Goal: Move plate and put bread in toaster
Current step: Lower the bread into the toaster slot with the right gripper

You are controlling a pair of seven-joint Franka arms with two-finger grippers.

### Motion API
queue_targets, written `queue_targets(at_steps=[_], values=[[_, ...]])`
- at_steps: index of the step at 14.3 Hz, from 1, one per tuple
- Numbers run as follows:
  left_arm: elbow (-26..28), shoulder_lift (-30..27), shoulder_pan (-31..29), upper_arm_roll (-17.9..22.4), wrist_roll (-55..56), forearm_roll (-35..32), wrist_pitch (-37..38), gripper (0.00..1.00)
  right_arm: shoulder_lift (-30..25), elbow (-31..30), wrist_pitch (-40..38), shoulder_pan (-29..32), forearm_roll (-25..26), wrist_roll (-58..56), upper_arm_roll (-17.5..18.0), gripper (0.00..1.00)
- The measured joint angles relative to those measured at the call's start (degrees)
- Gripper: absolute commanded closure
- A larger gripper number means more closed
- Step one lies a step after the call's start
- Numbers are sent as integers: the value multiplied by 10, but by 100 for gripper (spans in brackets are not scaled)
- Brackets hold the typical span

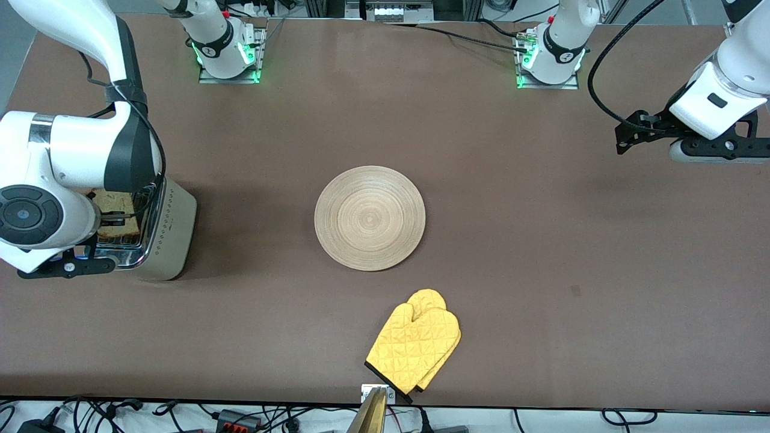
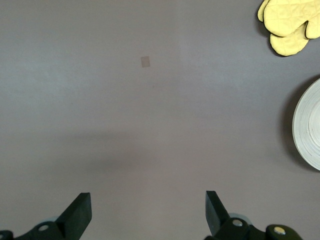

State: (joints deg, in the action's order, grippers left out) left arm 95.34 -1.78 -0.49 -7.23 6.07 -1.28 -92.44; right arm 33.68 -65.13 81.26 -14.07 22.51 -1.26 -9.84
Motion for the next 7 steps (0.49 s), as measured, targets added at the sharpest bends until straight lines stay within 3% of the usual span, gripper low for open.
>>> queue_targets(at_steps=[7], values=[[0, 0, 1, -2, 0, 0, 0, 0, 21, 0, 21, 0, 1, 0, -1, 100]])
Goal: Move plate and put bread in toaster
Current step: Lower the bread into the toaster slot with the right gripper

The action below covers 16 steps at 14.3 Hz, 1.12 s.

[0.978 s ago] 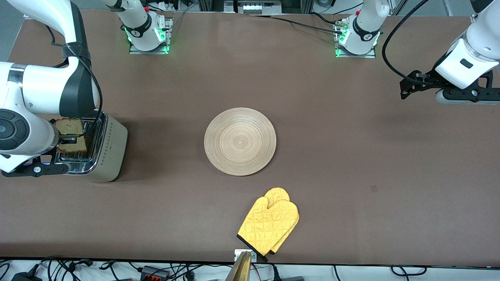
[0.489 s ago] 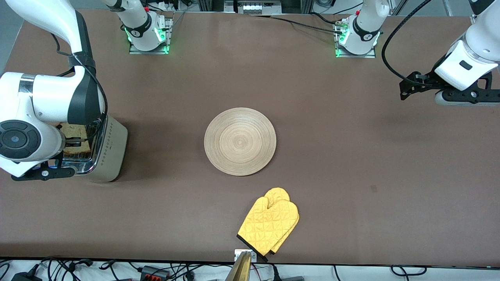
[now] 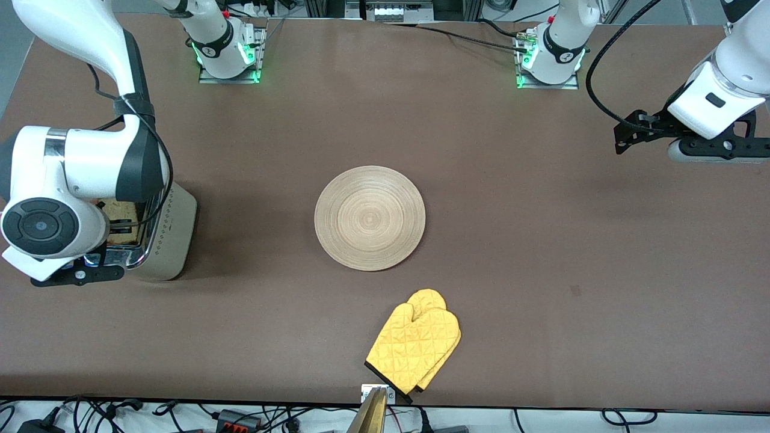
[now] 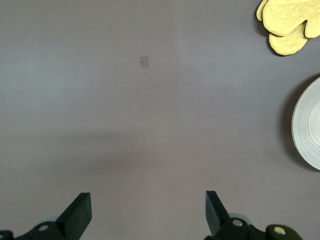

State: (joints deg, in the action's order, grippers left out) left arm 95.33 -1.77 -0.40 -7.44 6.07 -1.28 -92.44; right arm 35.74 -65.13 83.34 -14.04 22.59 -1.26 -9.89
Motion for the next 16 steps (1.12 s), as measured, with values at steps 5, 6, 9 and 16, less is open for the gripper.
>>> queue_targets(at_steps=[5, 6, 9, 16], values=[[-1, 0, 0, 0, 0, 0, -2, 0, 1, 0, 1, 0, 0, 0, 0, 100], [-2, 0, 0, 0, 0, 0, -2, 0, 1, 0, 2, 0, 0, 0, 0, 100], [-4, 0, 1, 0, 0, 0, -2, 0, 3, 0, 7, 0, -2, 0, 0, 81], [-4, 1, 1, 0, 0, 0, -2, 0, 8, 1, 15, 1, -15, 0, 0, 0]])
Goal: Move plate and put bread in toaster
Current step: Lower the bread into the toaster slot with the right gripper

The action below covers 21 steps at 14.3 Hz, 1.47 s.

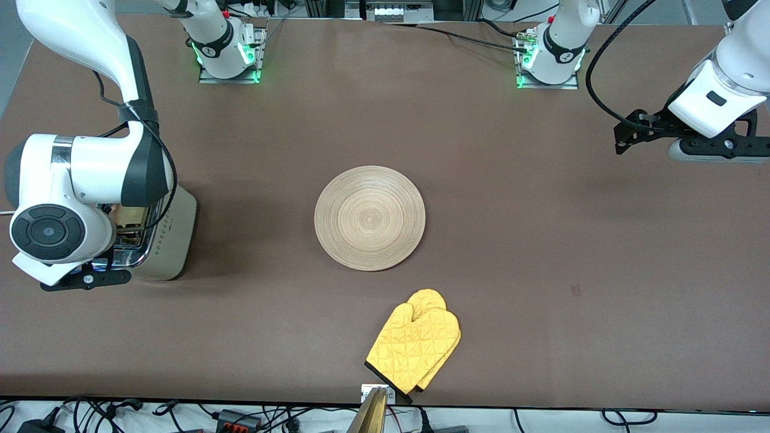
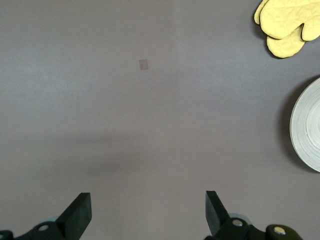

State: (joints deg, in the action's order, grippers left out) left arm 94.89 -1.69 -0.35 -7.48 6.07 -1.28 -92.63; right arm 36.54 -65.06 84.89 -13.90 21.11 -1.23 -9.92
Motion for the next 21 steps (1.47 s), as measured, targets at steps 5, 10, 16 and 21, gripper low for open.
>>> queue_targets(at_steps=[5, 10, 16, 21], values=[[0, 0, 0, 0, 0, 0, 0, 0, -6, 13, -8, 3, -36, 0, -2, 0], [0, 0, 0, 0, 0, 0, 0, 0, -37, 17, -19, 34, -141, -1, -7, 0], [0, 0, 0, 0, 0, 0, 0, 0, -90, 22, -21, 53, -257, -2, -7, 0], [0, 0, 0, 0, 0, 0, 0, 0, -92, 25, -22, 78, -298, -11, -6, 0]])
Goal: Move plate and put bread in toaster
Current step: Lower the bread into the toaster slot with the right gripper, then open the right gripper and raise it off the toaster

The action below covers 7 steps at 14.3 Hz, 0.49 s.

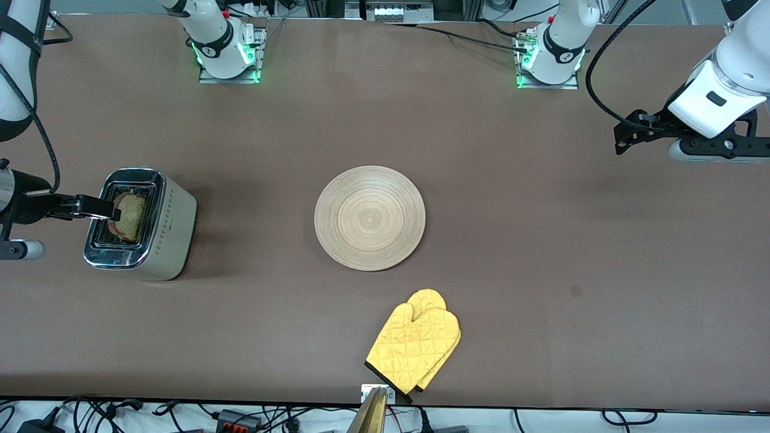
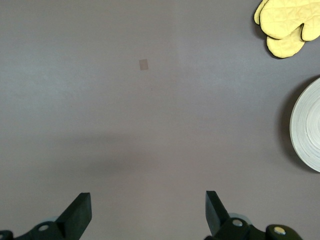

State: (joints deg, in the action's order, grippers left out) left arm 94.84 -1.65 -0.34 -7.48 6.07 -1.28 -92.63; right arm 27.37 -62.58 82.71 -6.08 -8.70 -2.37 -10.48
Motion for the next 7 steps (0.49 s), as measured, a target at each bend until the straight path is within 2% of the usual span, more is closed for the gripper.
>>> queue_targets(at_steps=[4, 7], values=[[0, 0, 0, 0, 0, 0, 0, 0, -2, 7, -3, -11, 1, 1, 3, 0], [0, 0, 0, 0, 0, 0, 0, 0, -3, 9, -44, 5, 2, 1, -3, 0]])
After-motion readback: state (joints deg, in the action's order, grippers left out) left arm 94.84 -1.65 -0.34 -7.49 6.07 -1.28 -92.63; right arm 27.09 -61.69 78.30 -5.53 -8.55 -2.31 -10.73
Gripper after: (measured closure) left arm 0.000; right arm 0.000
